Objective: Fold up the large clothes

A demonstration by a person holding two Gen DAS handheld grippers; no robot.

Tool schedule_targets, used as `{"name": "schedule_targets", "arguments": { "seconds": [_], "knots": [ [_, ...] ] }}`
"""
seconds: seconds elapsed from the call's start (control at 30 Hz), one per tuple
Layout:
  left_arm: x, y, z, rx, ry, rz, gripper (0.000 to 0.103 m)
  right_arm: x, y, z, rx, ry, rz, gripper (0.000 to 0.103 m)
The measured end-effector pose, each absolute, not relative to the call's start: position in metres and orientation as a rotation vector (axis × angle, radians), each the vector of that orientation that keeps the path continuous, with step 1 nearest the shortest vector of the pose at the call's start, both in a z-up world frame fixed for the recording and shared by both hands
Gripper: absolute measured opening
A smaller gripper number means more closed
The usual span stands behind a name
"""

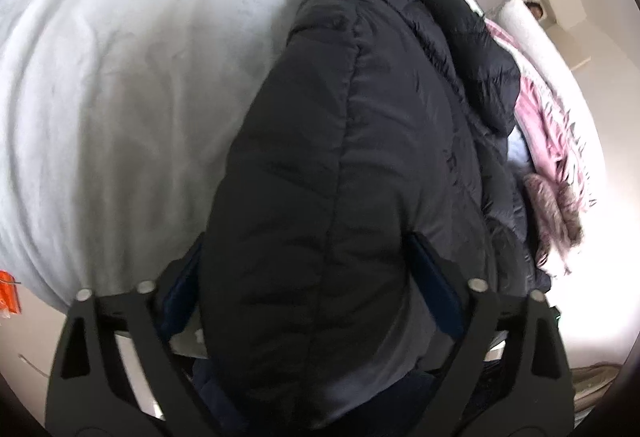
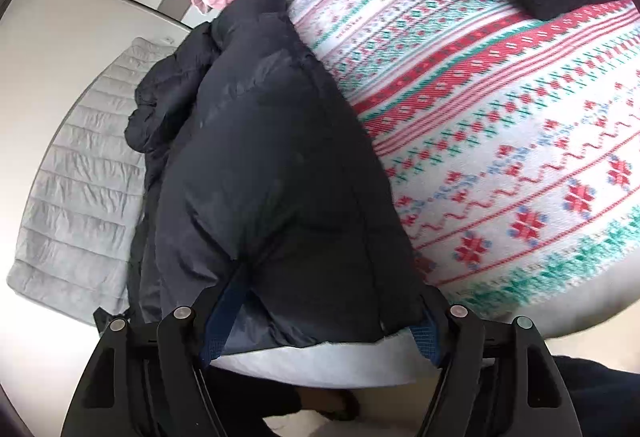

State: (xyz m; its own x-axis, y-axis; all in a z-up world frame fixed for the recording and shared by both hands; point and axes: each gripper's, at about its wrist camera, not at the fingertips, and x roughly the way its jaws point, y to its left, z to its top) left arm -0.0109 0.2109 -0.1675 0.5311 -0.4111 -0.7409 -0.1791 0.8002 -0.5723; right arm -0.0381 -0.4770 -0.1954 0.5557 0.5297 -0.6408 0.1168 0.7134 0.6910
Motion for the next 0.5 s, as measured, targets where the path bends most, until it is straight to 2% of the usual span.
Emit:
{"name": "schedule_targets", "arguments": {
  "seconds": [0.03,0.1,0.13,0.2,0.23,0.3,0.37,0.5],
  "knots": [
    [-0.008,0.208,-0.168,-0.638,1.032,-0.150,0.079,-0.037,-0.476,-0.196,0.781,0.964,0.297,0.040],
    [-0.005,0.207,-0.169,-0.625,1.043,-0.164,0.059,-0.036,-0.473,-0.198,0.824,0.953,0.336,0.026],
    [-0.003,0.207,-0.169,-0.624,1.044,-0.172,0.056,-0.035,-0.471,-0.197,0.824,0.945,0.341,0.019],
    [-0.001,0.207,-0.168,-0.632,1.044,-0.173,0.042,-0.035,-0.468,-0.192,0.818,0.914,0.345,0.009],
    [0.000,0.209,-0.165,-0.643,1.038,-0.167,0.038,-0.038,-0.469,-0.187,0.822,0.883,0.353,0.007],
    [-0.001,0.212,-0.157,-0.665,1.015,-0.147,0.023,-0.041,-0.471,-0.177,0.842,0.833,0.372,0.005],
    [-0.004,0.211,-0.149,-0.670,0.990,-0.133,0.015,-0.050,-0.479,-0.164,0.870,0.770,0.389,0.005],
    [-0.017,0.207,-0.121,-0.668,0.915,-0.101,0.009,-0.068,-0.488,-0.142,0.860,0.698,0.402,0.004]
  ]
}}
